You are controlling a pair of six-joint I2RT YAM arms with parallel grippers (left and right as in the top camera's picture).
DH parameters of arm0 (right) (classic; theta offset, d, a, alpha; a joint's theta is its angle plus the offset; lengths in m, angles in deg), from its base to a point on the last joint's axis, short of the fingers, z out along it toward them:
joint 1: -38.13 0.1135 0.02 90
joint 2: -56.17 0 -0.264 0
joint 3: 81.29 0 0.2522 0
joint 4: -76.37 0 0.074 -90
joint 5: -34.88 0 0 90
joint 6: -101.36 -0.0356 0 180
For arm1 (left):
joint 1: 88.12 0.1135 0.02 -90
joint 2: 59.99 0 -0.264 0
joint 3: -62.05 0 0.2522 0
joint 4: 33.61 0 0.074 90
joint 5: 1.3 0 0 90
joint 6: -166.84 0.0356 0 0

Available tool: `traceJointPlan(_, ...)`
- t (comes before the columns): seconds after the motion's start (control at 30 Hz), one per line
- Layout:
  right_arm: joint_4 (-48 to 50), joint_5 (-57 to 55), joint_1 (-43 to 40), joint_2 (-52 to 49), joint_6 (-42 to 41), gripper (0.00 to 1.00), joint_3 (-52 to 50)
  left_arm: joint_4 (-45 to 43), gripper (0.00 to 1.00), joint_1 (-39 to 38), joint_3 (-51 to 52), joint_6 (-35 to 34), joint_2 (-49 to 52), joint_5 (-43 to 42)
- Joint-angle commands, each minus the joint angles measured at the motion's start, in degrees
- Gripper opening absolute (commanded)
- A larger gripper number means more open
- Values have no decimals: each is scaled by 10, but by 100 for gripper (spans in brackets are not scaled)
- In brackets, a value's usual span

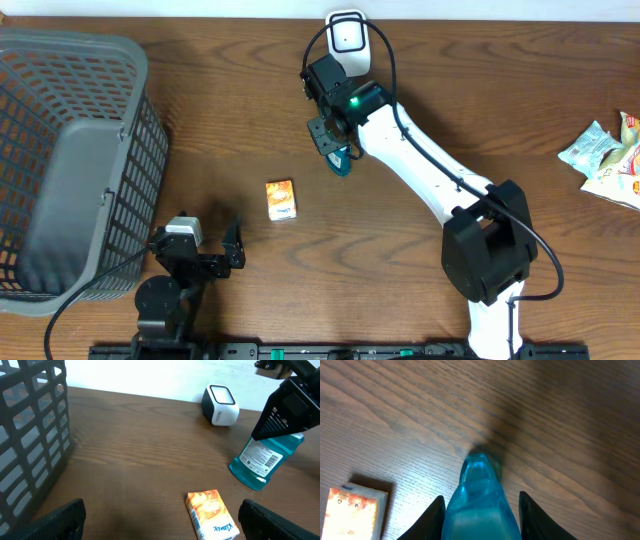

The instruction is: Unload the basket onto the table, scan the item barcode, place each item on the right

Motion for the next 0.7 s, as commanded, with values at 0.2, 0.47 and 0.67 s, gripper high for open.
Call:
traceJointPlan(0.2, -14, 99, -29, -3, 1, 25, -1, 18, 98, 1, 8, 10, -1, -7)
traceJointPlan(0.47, -37, 99, -31, -4, 2, 28, -1, 18, 98, 1, 8, 10, -1, -7)
traceJointPlan(0.67, -42, 99, -30, -4, 2, 43, -1, 18, 98, 1, 8, 10, -1, -7)
